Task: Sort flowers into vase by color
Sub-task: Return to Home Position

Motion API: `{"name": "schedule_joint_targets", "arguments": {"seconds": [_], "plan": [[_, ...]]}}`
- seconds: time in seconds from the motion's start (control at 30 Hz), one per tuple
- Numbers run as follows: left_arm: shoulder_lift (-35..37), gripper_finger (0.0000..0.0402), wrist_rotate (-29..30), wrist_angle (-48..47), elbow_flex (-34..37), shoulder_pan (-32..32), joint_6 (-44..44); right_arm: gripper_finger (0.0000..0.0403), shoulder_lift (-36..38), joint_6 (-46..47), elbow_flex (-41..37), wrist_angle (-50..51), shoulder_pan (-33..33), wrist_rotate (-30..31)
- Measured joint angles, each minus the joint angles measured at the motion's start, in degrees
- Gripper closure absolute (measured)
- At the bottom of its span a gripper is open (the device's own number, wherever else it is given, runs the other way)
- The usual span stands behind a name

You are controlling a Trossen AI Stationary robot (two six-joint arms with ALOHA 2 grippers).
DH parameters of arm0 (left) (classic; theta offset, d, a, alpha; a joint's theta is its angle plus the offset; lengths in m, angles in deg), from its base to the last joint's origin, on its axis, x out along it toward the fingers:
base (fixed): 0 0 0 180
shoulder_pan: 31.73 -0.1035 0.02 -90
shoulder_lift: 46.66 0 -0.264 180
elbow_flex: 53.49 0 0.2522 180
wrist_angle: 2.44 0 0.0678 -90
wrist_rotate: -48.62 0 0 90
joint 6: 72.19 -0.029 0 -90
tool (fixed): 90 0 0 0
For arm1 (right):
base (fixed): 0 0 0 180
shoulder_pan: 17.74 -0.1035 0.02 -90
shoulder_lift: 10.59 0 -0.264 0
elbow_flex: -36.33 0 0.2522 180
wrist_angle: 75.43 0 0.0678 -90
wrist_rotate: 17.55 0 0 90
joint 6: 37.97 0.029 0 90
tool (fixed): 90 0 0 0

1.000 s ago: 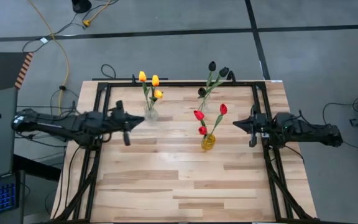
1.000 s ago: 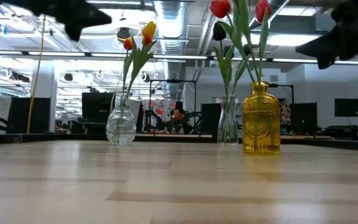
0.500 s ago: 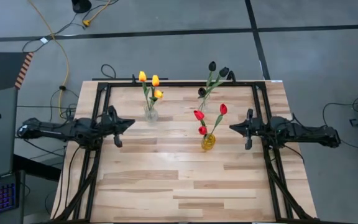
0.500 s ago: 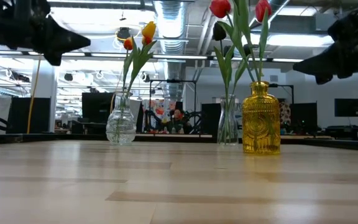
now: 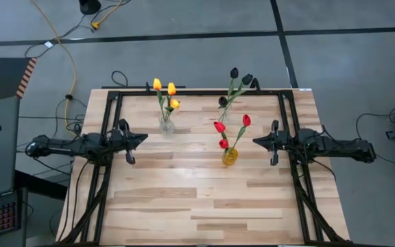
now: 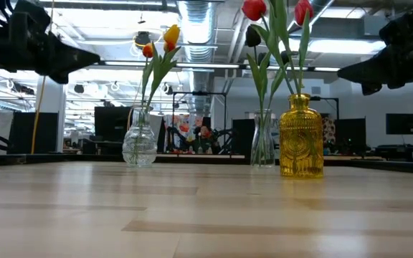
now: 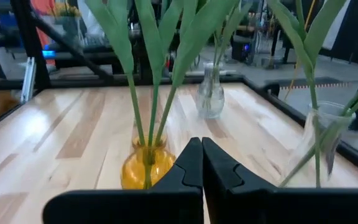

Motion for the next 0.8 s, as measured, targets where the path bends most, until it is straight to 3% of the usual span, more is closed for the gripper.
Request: {"name": "schedule_joint_targets", "arguments": {"seconds": [0.17,0.37,0.5,0.8], "plan": [[0.0,0.0400,-4.8,1.1,0.0,-1.5,-6.3,0.0380,-0.6,-1.6,-3.1,-8.9,0.0,-2.6],[0.0,0.0400,-7.5,0.5,0.0,-4.5,-11.6,0.0380,-0.6,-2.3,-3.4,-9.4,0.0,-3.0],[0.0,0.0400,-14.4,0.4,0.0,-7.7,-15.3,0.0380,-0.6,-3.6,-3.4,-9.2,0.0,-3.0],[-0.2,0.0400,-21.5,-4.2,0.1,-16.2,-13.1,0.0371,-0.6,-3.8,-3.5,-9.0,0.0,-3.0]]}}
